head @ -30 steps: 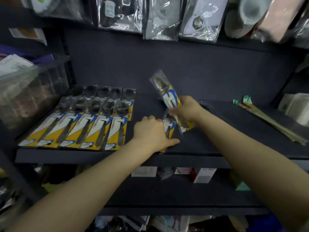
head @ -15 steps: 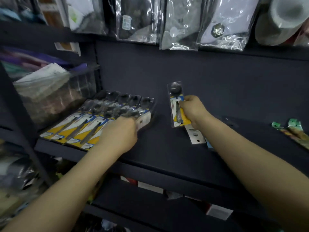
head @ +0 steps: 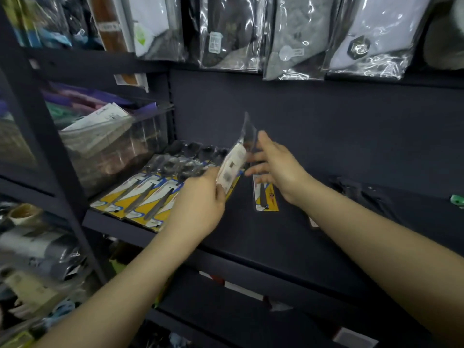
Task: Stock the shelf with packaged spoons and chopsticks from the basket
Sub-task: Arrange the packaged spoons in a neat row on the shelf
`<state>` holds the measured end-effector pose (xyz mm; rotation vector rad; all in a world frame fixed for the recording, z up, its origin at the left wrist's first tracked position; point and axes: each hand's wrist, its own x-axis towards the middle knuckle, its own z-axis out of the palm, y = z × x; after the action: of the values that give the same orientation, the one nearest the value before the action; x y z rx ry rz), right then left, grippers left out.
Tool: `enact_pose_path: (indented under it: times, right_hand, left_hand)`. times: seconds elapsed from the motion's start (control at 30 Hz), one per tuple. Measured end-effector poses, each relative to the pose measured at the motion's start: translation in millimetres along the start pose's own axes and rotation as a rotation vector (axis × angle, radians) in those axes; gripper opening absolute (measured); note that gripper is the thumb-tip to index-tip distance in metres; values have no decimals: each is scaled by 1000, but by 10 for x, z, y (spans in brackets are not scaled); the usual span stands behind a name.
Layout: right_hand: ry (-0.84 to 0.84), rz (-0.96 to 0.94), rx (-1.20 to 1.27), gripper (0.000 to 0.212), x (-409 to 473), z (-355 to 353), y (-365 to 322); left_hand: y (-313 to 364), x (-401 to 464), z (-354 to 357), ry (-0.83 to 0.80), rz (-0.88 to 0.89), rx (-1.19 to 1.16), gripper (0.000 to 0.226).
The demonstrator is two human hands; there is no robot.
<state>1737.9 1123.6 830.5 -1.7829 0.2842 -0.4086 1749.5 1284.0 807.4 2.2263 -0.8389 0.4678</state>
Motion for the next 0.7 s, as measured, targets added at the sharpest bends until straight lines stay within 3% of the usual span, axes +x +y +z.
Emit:
enact_pose_path:
  times: [0.07, 0.13, 0.2, 0.33, 0.43, 0.5, 0.6, 0.7]
  right_hand:
    - [-98, 13, 110, 31, -185, 55, -120]
    - [-16, 36, 166, 15, -237, 74, -153]
    - [55, 75, 261, 12, -231, 40, -162]
    - [-15, 105, 451, 20, -272, -11, -103]
    - [31, 122, 422, 11, -290, 50, -36]
    - [125, 133, 361, 8, -276, 80, -16]
    - [296, 89, 215, 23, -220, 95, 14]
    - [315, 70, 208, 23, -194, 164, 2]
  left_hand:
    - [71, -20, 73, -14, 92, 46, 19]
    - [115, -38, 128, -36, 207, 39, 33]
    - [147, -45, 88, -103, 205, -90, 46]
    - [92, -19, -62, -412, -193, -676, 17]
    - [1, -11, -119, -622, -431, -1042, 22]
    - [-71, -24, -122, -637, -416, -1062, 19]
    - [-126, -65, -115, -595, -395, -1015, 15]
    - [-159, -79, -155, -582, -484, -1074, 15]
